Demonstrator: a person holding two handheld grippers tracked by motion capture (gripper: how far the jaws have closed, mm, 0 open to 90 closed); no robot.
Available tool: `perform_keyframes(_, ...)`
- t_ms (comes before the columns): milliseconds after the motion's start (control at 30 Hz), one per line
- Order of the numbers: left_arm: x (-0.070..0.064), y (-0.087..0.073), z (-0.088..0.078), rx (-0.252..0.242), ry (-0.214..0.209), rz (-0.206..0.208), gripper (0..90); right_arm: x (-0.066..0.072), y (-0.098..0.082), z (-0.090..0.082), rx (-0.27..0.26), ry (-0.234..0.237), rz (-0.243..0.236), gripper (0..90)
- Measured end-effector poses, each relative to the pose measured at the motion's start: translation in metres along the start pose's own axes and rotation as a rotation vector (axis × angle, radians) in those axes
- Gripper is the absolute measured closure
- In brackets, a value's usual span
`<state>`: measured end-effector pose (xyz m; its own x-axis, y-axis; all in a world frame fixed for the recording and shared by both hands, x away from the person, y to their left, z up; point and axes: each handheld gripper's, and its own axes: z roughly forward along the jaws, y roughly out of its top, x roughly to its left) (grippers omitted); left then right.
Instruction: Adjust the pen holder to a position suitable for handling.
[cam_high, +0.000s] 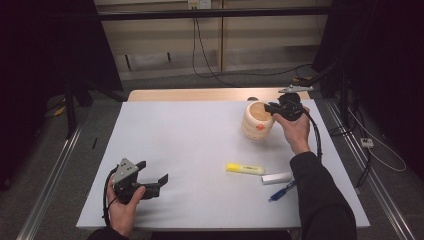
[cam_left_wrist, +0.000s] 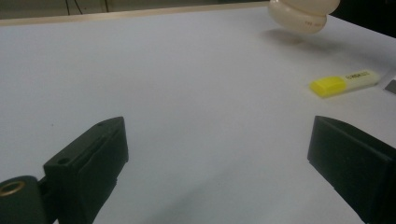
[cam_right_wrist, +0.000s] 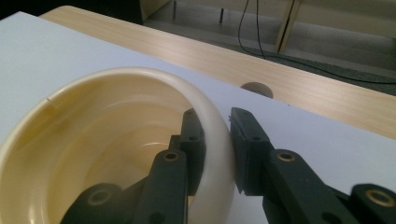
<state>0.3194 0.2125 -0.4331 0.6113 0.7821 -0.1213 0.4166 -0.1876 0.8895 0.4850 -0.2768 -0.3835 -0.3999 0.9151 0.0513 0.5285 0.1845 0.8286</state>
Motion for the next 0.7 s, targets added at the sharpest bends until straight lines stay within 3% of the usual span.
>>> perform_keyframes(200,0.001,0.000,0.000,-0.001,0.000,-0.003,5.1,0.019,0.009,-0.004,-0.038,0.054,-0.009,76.0)
perform_keyframes(700,0.001,0.000,-0.001,-0.013,-0.005,-0.014,5.3,0.076,0.020,0.010,-0.016,0.158,-0.056,75.9)
